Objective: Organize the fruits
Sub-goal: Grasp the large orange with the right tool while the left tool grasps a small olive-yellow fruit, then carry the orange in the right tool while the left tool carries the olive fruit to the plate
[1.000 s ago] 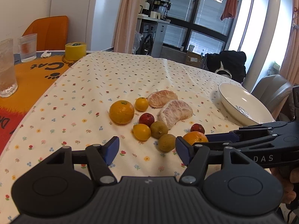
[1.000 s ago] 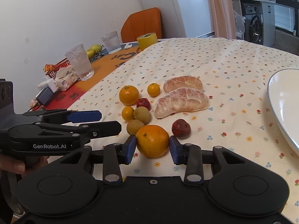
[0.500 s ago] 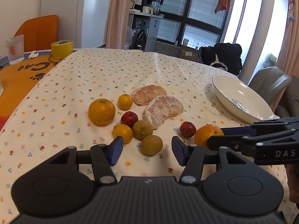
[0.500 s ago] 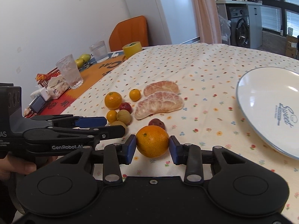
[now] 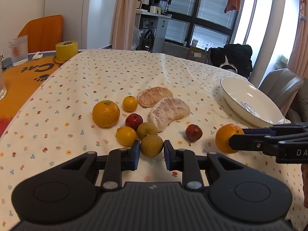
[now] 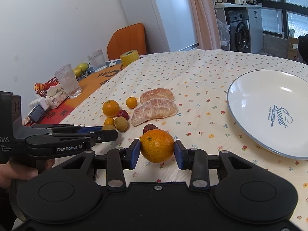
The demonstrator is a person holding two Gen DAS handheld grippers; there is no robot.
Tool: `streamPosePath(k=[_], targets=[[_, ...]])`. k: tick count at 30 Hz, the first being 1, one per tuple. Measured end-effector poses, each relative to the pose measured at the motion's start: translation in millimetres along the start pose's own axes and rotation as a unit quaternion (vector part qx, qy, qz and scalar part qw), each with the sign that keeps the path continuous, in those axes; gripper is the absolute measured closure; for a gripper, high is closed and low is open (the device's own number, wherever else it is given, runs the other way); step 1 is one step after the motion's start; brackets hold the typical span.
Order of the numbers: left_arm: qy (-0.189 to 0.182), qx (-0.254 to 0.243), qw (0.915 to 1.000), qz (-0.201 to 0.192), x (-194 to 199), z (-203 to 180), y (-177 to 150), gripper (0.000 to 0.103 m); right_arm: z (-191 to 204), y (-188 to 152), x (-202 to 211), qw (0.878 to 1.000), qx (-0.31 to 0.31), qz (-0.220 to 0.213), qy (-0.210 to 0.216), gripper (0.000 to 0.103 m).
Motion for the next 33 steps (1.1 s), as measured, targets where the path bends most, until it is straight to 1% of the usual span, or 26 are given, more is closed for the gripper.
streamPosePath(k=[10,18,26,33], targets=[[-0.003,-0.011,0.9997,-0.021,17.7,-12.4,11.0,0.079,-5.0,3.9,17.3,1.000,-0.002,-0.020,-0.012,0.067],[-0.008,-0.023,0.9992,-0.032,23.9,-27.5,16.8,0.079,-14.1,4.0,31.9,0.999,-0.007,-0.036,-0.023,0.067],[-0.019,-0.035,0.9986,-0.035,22.9,-46.2,21.1,0.079,-33.5,5.3,48.1,0.997,-0.022,-0.053,-0.043,0.067],[-0.030,-0.047,0.9978,-0.036,15.7,-65.9,26.5,0.079,-58.2,6.6,60.3,0.995,-0.037,-0.067,-0.070,0.067]])
Point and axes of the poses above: each gripper's, at about its wrist camera, not at the fingertips, and x roughly against the way its jaws point, z to its left, y to its top, the point moved 8 cm from there along -x, roughly the way its jaws point, and after that the axes turned 1 degree about -z, right-handed, at the moved point
